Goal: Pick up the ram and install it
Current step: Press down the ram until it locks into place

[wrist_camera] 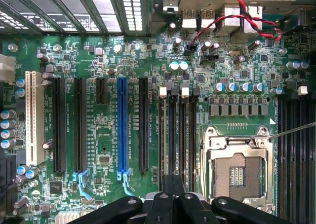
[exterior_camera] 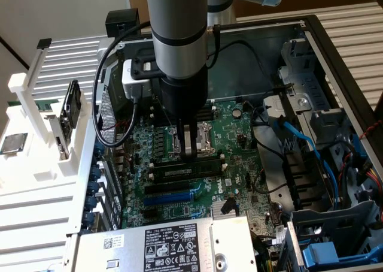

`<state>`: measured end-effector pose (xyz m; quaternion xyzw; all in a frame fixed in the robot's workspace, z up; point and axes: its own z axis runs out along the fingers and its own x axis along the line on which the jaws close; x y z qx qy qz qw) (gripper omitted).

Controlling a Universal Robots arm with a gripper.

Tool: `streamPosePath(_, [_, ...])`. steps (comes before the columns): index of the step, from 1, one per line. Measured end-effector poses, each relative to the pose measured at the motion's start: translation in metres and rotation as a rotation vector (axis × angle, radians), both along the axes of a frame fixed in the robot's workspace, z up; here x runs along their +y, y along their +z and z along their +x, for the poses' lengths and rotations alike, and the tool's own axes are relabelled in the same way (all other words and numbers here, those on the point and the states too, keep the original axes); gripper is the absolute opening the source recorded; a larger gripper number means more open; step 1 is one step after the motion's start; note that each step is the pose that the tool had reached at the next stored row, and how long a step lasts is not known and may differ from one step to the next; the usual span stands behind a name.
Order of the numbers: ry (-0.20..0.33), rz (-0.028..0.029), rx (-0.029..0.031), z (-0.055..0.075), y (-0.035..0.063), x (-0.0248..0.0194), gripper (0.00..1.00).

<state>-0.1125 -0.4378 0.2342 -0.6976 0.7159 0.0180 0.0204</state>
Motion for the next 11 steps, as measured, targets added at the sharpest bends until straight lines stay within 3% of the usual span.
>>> streamPosePath(11, [0.000,-0.0001,-0.0001,0.0001,-0.0011,-0.0005,0.10])
